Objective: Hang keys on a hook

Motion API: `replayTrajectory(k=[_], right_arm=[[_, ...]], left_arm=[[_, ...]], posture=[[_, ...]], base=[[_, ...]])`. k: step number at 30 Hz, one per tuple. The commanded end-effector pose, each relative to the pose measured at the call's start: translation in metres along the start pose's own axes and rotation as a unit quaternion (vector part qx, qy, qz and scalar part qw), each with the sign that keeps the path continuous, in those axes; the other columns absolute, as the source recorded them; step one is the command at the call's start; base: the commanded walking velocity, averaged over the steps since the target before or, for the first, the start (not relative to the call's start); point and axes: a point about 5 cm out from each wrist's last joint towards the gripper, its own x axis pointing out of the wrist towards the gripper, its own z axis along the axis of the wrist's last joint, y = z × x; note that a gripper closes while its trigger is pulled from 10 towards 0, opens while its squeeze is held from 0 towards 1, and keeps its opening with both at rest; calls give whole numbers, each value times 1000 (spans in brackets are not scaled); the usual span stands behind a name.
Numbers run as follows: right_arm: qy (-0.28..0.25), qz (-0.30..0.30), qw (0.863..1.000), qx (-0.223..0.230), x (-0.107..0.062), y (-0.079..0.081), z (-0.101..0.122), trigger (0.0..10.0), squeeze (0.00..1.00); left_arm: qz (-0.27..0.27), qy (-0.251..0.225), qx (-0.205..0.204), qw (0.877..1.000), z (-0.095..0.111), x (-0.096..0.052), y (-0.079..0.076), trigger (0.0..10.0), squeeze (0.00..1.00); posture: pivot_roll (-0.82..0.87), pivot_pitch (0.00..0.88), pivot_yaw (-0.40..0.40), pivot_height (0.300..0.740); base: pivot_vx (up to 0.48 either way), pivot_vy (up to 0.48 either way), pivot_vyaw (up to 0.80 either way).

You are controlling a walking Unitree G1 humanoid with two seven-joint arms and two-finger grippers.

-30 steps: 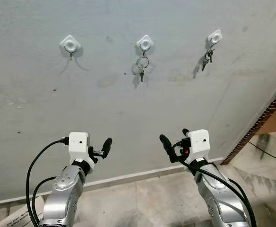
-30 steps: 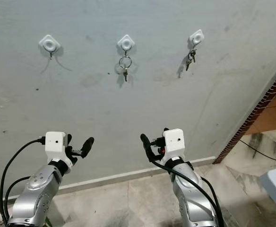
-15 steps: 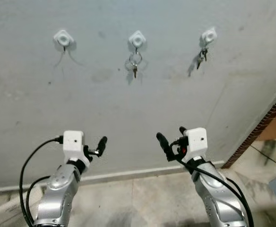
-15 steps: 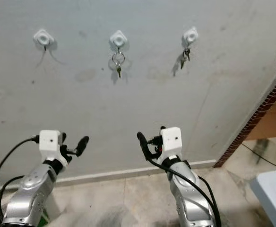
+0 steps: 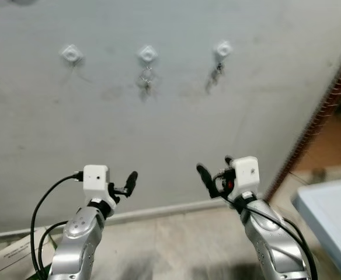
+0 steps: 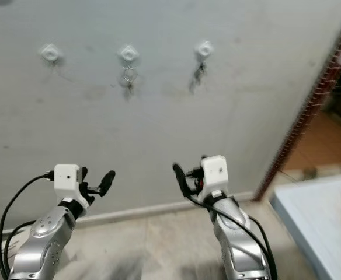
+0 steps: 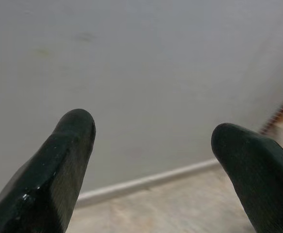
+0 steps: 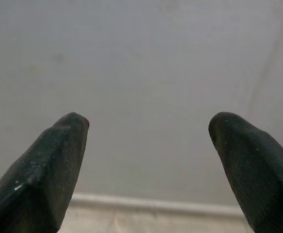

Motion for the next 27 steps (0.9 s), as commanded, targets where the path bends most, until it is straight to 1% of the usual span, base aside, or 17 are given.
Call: replayTrajectory(k=[1,10,13,16,18,25,26,27], right_arm=[[-7,2,1000,1,2,0,4,10000,0],[-6,3,1000,-2,3,0,4,10000,0],[-6,4,1000,-2,3,0,4,10000,0],[-6,1,1000,-1,2,-1,3,10000,0],[-7,1,1000,-4,2,-1,3,10000,0],[-6,1,1000,-2,2,-1,4,10000,0],[-4,-4,1000,-4,1,-2,4,10000,0],[-8,-13,1000,-16,-1,-5,8,10000,0]], left_arm=[[-4,-6,3,1000,4,2,-1,10000,0],[-3,-9,-2,1000,5,2,-1,10000,0],[4,-11,-11,1000,5,2,0,10000,0],[0,-10,-8,1000,6,3,-1,10000,0],[-2,-11,-22,1000,5,3,0,10000,0],[2,-12,-17,1000,6,3,0,10000,0],[2,-12,-17,1000,6,2,0,10000,0],[5,-13,-6,1000,7,2,0,10000,0]], posture=[[45,0,-12,740],[42,0,-13,740],[47,0,-12,740],[39,0,-10,740],[39,0,-10,740],[46,0,-12,740],[50,0,-10,740],[55,0,-9,740]], base=[[0,0,0],[0,0,0],[0,0,0],[0,0,0],[0,0,0],[0,0,0],[0,0,0],[0,0,0]])
